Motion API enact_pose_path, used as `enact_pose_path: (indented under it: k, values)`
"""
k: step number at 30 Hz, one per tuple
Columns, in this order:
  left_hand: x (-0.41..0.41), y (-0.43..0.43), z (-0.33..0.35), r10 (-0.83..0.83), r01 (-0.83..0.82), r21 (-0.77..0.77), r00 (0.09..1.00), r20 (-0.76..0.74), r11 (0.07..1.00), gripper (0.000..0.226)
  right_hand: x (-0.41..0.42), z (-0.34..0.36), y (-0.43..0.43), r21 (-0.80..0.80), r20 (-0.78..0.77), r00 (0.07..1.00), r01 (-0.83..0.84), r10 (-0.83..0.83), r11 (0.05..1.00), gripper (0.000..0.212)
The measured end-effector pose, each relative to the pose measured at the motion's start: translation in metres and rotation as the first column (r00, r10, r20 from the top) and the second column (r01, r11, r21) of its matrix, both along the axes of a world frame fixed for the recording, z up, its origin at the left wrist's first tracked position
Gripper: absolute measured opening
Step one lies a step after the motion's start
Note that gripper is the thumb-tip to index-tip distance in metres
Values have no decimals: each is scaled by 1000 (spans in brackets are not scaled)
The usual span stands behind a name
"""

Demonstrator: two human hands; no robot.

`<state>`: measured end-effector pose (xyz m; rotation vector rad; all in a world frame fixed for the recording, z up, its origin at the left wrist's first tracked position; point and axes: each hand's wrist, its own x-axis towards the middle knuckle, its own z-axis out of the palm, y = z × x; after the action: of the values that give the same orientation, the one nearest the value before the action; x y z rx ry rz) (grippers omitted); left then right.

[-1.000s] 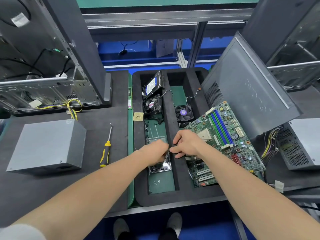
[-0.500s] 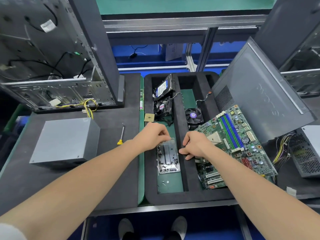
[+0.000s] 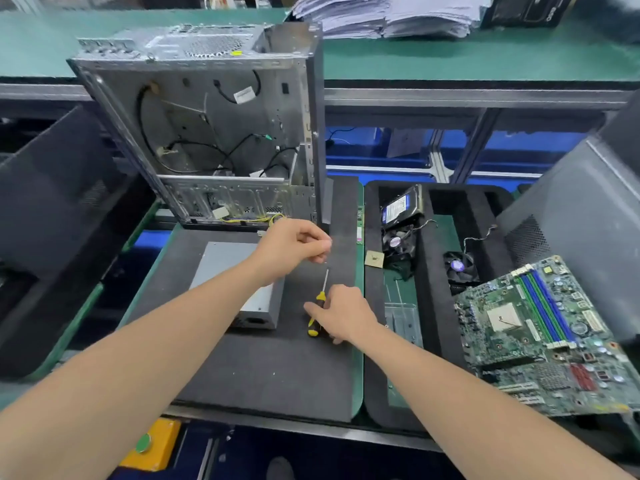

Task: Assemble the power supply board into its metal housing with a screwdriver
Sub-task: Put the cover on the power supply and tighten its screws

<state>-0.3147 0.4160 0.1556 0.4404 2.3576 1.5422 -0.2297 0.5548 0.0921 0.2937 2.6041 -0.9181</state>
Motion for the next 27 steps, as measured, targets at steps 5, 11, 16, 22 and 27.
enact_pose_path:
  k: [5, 11, 16, 22, 27]
  values:
    - [1, -68, 0, 152, -151, 59, 988, -1, 987, 4, -9, -4, -27, -6, 23, 990, 139, -138, 990, 18]
    - [-14, -130, -12, 227, -229, 147, 973, 34, 962, 11, -6, 2, -39, -276, -266, 898, 277, -351, 920, 14]
    - [-29, -159, -22, 251, -247, 158, 968, -9, 956, 11, -19, 50, -63, -529, -414, 780, 213, -469, 822, 5]
    - [-36, -197, -33, 334, -337, 3, 932, -140, 941, 12, -54, 93, -90, -724, -412, 702, 136, -581, 677, 15]
    - [-34, -215, -46, 374, -374, 116, 927, 24, 920, 12, -77, 105, -122, -635, -505, 735, 40, -453, 772, 14]
